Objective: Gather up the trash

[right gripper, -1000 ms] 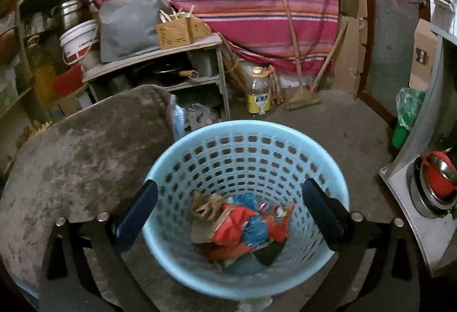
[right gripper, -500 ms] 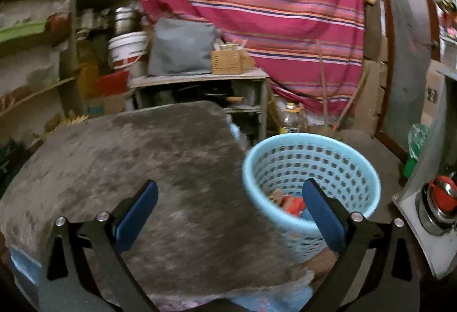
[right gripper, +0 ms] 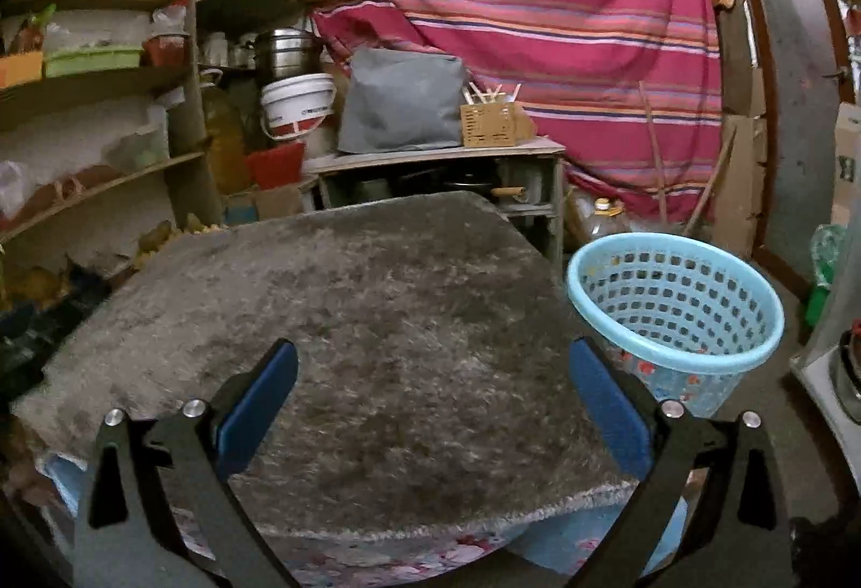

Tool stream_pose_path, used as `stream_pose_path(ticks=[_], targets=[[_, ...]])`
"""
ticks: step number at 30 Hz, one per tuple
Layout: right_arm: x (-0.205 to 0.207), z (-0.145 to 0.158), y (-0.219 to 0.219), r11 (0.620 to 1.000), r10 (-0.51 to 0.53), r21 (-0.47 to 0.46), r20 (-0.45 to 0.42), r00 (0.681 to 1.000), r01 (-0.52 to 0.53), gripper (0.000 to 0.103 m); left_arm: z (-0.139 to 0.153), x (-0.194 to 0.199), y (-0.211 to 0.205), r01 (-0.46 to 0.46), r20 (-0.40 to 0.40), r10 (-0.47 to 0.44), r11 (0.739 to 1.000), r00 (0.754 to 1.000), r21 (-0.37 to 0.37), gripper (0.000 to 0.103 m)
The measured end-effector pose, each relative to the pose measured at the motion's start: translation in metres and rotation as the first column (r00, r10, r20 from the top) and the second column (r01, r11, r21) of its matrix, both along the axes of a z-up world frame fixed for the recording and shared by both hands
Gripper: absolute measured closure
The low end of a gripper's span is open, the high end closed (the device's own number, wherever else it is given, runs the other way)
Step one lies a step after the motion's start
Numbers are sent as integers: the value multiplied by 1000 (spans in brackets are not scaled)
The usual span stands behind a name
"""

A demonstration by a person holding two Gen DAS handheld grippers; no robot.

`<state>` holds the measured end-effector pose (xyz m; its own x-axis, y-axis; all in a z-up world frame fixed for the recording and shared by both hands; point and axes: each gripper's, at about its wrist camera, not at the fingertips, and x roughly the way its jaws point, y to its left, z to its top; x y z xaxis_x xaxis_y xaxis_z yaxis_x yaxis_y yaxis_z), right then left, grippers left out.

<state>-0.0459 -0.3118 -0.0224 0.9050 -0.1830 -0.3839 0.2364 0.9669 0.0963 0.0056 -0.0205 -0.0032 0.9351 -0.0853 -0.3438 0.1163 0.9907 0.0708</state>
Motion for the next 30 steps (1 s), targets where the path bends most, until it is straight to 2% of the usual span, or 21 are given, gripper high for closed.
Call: stream_pose_path(ticks=[3,8,12,15,23,30], targets=[[2,-5,3,1000,3,-8,-26,1000,-3,4,-2,-1,3,-7,5,7,1000,1000,7,5],[-7,-3,16,999,14,-47,5,1000,-14,4,-1,-7,6,-1,23,1,1000,1000,12,5],[-10,1,22,999,26,-23,16,1000,-26,4,-3,-10,8,0,27,-1,1000,1000,11,5],[-13,6,27,999,8,-45,41,999,-6,4,-3,-12,9,4,36,-5,1000,999,11,5],[-8,4,28,1000,-4,-23,35,999,5,4,-5,-14,15,-6,43,5,1000,999,12,5],[-5,6,37,998,9,-60,40,999,-7,4,-5,-13,13,-8,47,7,1000,999,18,5]])
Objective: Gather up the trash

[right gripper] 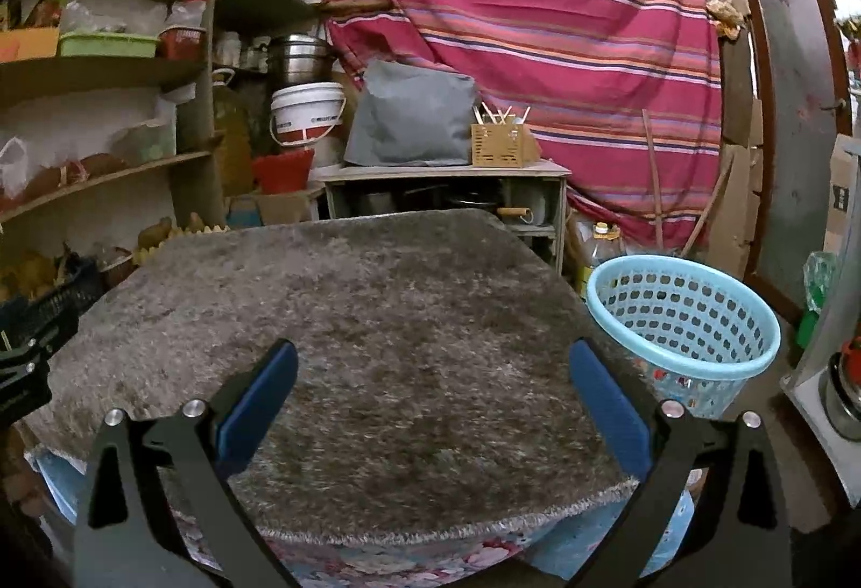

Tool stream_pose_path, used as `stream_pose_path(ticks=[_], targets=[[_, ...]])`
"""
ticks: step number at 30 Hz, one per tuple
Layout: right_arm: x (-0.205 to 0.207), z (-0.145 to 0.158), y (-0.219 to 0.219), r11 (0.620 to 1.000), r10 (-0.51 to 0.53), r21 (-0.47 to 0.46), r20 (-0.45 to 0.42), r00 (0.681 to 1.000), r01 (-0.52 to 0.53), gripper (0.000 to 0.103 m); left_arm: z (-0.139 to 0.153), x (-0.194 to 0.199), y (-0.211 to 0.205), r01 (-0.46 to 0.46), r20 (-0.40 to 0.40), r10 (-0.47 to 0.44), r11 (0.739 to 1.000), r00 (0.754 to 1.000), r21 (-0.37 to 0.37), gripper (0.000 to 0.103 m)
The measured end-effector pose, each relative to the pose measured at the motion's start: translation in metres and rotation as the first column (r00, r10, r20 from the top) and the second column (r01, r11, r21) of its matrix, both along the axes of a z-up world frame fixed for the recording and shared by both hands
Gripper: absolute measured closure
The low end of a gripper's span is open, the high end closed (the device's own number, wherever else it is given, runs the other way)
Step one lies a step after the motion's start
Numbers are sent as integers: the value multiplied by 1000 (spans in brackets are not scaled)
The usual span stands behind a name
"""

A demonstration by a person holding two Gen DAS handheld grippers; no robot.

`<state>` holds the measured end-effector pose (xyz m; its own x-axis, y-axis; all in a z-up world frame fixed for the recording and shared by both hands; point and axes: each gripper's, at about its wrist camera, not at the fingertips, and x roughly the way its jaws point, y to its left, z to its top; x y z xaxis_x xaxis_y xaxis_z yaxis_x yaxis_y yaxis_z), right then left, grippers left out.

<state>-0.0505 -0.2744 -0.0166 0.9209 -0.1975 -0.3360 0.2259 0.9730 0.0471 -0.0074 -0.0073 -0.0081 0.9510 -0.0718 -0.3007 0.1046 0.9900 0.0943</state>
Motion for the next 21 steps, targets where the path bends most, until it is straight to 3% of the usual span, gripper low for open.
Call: stream_pose_path(ticks=[21], targets=[[-3,11,9,1000,2,-28,40,999,-1,4,0,3,6,-18,12,18,1000,1000,-4,5]])
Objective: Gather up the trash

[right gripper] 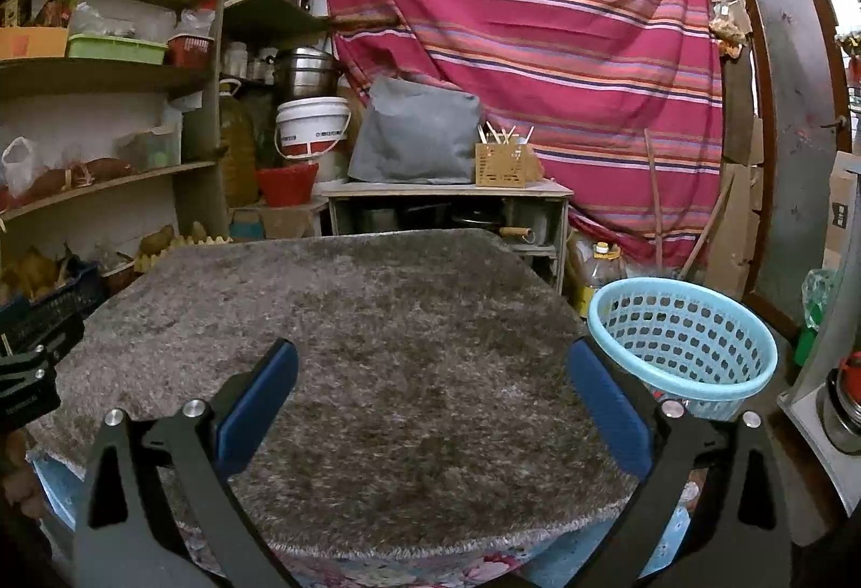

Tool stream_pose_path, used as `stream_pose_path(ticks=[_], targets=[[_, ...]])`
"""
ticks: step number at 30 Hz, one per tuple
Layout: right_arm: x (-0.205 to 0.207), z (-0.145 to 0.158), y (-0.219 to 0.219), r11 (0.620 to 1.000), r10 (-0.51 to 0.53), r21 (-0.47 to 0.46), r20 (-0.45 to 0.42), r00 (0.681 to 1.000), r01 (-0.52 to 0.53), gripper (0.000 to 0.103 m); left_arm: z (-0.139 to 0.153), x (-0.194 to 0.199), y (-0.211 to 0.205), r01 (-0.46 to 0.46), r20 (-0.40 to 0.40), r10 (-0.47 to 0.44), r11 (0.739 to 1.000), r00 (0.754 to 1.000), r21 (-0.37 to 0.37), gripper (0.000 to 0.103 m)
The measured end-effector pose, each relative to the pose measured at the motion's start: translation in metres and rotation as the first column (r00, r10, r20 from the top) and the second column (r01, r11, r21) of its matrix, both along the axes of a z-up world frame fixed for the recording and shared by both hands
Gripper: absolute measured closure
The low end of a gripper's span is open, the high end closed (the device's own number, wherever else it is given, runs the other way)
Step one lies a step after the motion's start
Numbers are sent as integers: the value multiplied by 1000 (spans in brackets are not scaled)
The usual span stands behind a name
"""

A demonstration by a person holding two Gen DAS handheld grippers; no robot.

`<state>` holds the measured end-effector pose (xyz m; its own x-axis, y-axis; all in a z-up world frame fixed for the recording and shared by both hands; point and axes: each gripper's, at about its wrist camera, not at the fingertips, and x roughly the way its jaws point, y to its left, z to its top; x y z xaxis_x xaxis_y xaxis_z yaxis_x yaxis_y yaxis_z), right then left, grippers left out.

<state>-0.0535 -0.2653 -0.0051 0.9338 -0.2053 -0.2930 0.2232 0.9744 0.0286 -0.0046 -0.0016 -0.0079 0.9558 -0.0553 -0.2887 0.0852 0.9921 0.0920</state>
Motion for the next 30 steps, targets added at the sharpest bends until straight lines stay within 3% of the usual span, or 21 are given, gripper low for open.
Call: stream_pose_path(ticks=[30], targets=[[7,0,5,999,37,30,-2,999,-37,4,4,2,-4,-13,12,13,1000,1000,6,5]])
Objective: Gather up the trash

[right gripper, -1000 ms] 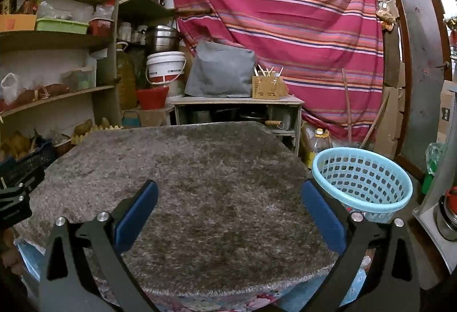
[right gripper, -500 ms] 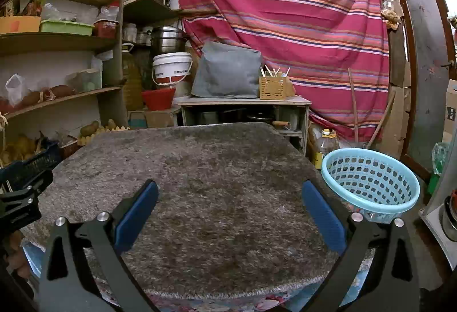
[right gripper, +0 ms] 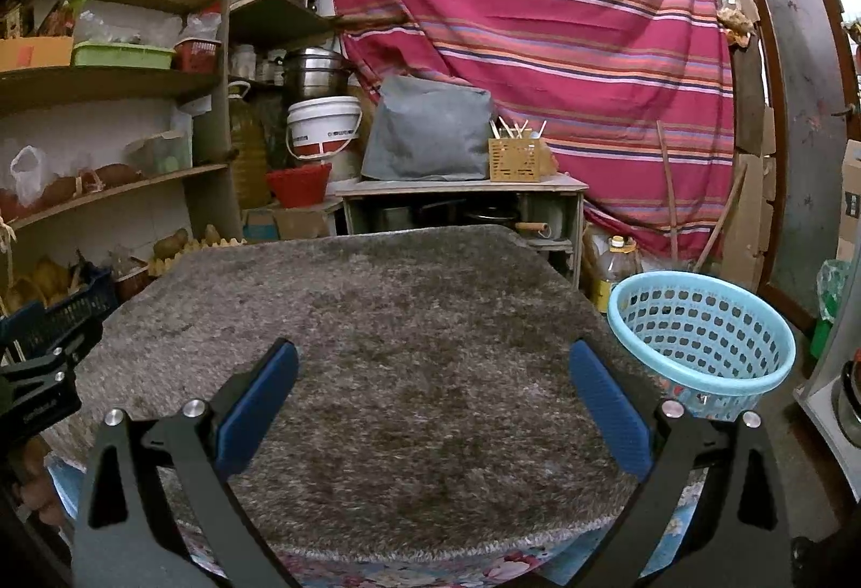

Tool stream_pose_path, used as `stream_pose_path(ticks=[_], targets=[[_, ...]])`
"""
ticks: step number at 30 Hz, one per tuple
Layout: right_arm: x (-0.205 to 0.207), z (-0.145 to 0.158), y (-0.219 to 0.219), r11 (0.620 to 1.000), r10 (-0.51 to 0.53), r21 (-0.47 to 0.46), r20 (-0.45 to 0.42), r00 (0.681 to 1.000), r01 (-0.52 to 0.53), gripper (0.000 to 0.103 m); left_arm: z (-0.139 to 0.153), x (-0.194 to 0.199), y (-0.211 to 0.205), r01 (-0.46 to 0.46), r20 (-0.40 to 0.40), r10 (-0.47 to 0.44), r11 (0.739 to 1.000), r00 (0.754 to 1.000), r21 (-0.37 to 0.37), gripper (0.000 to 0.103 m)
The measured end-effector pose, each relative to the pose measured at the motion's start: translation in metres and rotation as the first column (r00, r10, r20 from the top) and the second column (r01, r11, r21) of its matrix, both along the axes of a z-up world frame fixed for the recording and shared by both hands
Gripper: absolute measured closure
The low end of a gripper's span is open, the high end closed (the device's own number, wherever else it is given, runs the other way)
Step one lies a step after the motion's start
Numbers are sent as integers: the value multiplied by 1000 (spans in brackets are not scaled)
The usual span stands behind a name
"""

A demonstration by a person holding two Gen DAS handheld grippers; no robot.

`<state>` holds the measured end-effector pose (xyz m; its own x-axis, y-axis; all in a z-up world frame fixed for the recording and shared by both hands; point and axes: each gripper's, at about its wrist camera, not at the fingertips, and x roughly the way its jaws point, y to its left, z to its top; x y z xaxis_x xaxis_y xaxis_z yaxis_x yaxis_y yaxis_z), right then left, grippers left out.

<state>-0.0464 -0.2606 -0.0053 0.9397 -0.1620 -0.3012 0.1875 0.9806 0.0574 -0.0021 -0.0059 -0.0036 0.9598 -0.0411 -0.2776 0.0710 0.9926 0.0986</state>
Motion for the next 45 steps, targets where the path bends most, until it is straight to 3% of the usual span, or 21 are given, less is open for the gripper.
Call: stream_pose_path(ticks=[45], targets=[[6,-3,1,999,-25,-36,-20,999,24,4,6,8,-5,12,-1,-12,1000,1000,-12,5]])
